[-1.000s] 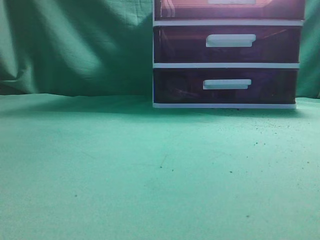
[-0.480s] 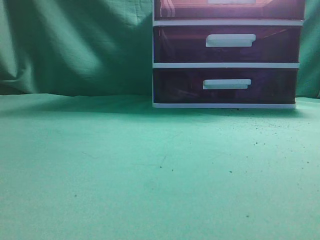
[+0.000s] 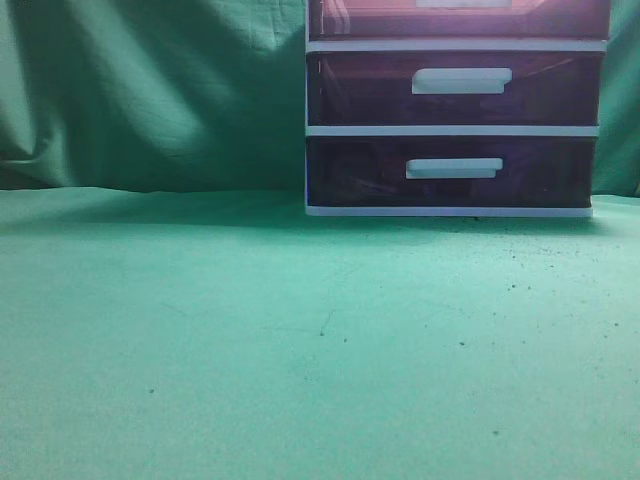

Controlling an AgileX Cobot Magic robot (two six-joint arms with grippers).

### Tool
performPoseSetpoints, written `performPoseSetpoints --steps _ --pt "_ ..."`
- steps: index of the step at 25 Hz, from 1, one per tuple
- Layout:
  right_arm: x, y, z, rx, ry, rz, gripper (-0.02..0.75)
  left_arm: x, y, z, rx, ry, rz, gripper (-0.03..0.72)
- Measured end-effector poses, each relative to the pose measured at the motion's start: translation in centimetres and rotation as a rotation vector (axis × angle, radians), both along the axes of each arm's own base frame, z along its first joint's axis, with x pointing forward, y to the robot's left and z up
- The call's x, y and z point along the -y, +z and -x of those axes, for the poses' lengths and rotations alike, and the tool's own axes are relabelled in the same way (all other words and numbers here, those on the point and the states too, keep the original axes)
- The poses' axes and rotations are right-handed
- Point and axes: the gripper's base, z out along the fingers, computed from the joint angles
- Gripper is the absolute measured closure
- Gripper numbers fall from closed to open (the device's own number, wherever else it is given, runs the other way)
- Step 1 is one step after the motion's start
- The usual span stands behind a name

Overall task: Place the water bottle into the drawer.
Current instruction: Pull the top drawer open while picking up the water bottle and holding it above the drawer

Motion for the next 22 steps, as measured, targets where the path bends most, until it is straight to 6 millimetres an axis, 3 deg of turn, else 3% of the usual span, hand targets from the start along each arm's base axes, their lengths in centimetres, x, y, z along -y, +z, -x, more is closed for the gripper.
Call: performPoseSetpoints --steps 7,11,12,13,16,18,20,22 --pt "0.0 0.0 0.0 0.000 0.000 0.000 0.689 0.0 -1.2 -1.7 -0.087 -0.001 0.008 0.688" --pt "0.0 0.0 0.0 0.000 0.000 0.000 0.689 0.7 -0.5 -3.0 -0.104 -0.132 -0.285 0.688" --pt "0.0 0.0 0.0 0.000 0.000 0.000 0.689 0.8 -0.4 -3.5 -0.121 -0.152 -0.320 0.639" --pt "0.0 0.0 0.0 0.000 0.000 0.000 0.689 0.8 -0.2 -4.0 -0.146 -0.154 -0.319 0.639" --pt "0.0 0.0 0.0 0.000 0.000 0.000 0.689 0.5 -0.5 -5.2 -0.244 -0.127 -0.263 0.390" --pt "0.0 0.0 0.0 0.000 0.000 0.000 0.689 0.4 -1.0 -5.8 -0.299 -0.113 -0.214 0.169" --pt "0.0 0.0 0.0 0.000 0.000 0.000 0.689 0.4 -1.7 -6.2 -0.348 -0.097 -0.153 0.062" --pt "0.0 0.0 0.0 0.000 0.000 0.000 0.689 0.4 -2.0 -6.5 -0.369 -0.094 -0.137 0.034"
